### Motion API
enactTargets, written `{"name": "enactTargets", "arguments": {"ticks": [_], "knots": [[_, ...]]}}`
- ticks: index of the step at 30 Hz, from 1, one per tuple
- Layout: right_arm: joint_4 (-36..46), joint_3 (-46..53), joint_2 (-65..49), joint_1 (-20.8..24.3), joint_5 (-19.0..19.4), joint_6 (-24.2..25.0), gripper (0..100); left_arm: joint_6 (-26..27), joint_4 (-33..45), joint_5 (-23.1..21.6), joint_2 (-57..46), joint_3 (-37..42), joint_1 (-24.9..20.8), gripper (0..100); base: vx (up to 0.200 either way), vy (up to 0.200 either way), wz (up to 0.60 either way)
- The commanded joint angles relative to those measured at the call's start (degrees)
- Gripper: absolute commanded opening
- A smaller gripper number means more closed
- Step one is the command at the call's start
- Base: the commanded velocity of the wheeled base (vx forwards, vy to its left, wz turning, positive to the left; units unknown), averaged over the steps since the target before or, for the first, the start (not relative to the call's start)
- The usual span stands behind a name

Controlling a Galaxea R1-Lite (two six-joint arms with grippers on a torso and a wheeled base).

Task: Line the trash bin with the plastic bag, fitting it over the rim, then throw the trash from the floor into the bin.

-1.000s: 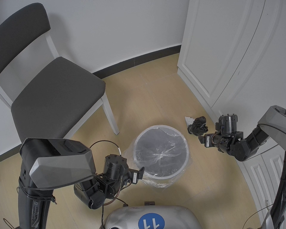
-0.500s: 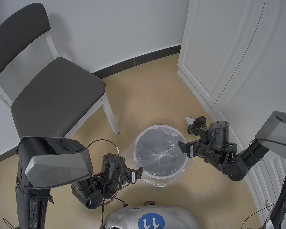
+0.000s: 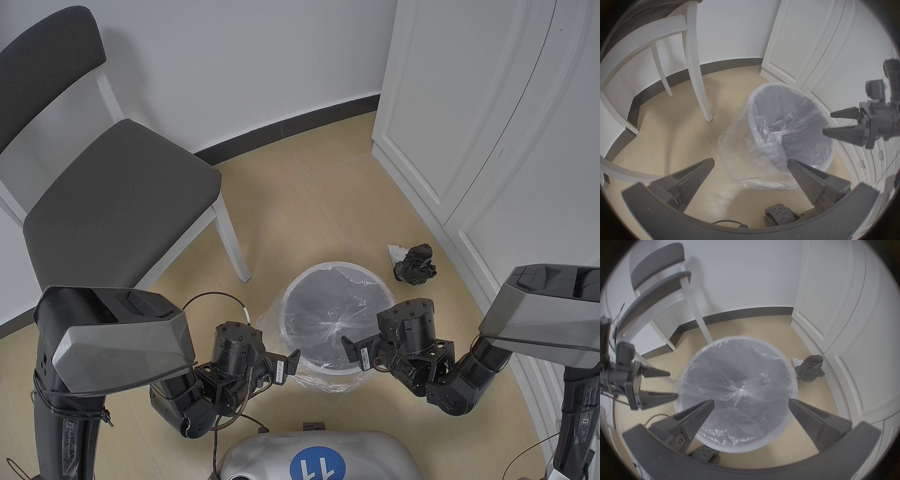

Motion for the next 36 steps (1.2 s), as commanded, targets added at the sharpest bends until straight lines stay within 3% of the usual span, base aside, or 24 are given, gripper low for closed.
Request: {"name": "enactTargets", "arguments": {"ticks": [1,5,26,28,36], "knots": [[-0.09,0.28,3.40,0.34,-2.23,-3.10,100,-0.03,-0.02,0.07,0.07,-0.10,0.00,100,0.000,0.000,0.00],[-0.18,0.10,4.19,0.43,-5.49,-4.60,100,-0.03,-0.02,0.07,0.07,-0.10,0.00,100,0.000,0.000,0.00],[-10.20,7.92,4.10,0.34,-5.92,-14.88,100,-0.12,-0.02,0.07,0.16,-0.10,0.08,100,0.000,0.000,0.00],[-11.51,10.65,4.28,0.26,-5.31,-17.87,100,-0.12,-0.02,0.16,0.16,-0.10,0.08,100,0.000,0.000,0.00],[-12.04,11.26,4.10,0.26,-5.13,-18.48,100,-0.12,-0.19,0.16,0.16,-0.10,0.17,100,0.000,0.000,0.00]]}}
